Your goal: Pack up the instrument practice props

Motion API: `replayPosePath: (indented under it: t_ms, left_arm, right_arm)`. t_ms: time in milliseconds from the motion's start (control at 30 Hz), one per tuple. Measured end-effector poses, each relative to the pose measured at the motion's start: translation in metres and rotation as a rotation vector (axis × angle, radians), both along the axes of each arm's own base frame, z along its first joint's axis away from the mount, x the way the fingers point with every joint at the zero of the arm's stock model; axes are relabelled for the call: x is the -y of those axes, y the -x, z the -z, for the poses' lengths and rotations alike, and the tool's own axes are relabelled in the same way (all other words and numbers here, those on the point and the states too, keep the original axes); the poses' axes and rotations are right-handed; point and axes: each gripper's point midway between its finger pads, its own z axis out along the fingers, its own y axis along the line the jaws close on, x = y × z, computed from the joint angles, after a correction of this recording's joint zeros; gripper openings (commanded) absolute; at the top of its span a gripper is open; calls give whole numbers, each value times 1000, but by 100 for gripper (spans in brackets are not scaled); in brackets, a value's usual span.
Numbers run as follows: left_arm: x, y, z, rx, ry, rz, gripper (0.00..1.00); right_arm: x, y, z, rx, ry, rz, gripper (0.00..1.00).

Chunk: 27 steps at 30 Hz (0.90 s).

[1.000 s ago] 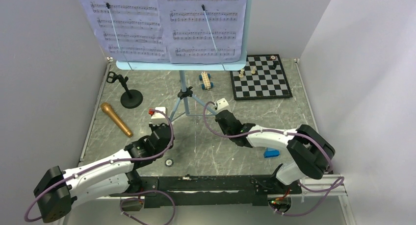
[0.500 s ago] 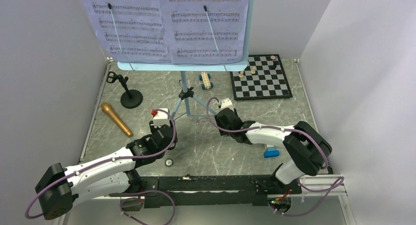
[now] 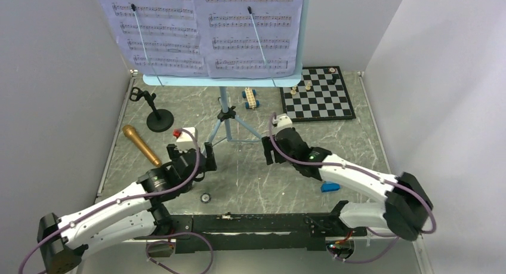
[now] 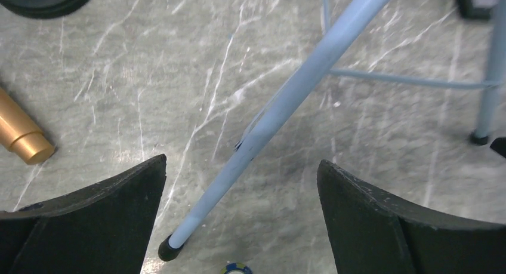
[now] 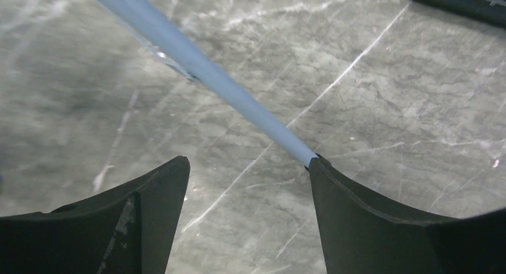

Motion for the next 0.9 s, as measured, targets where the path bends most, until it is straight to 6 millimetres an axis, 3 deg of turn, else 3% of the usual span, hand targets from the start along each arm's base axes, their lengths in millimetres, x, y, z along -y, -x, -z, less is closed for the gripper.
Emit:
replayPosePath:
  t_ms: [67, 133, 433, 567, 667, 900]
  left_arm:
    - [-1, 0, -16, 33, 35, 7, 99]
    - [2, 1, -33, 78, 70, 45, 99]
    - [32, 24, -124, 361, 276, 372, 99]
    - [41, 32, -148, 413, 294, 459, 99]
    - [45, 40, -181, 465, 341, 514, 99]
    - [52, 76, -303, 697, 516, 691, 99]
  right_arm:
    - [0, 3, -22, 34, -49, -10, 81]
    - [5, 8, -56, 100, -129, -9, 84]
    - [60, 34, -261, 495, -550, 68, 88]
    - [77, 50, -321, 600, -645, 70, 88]
    - [86, 62, -361, 669, -698, 51, 87]
    - [81, 76, -435, 776, -767, -48, 81]
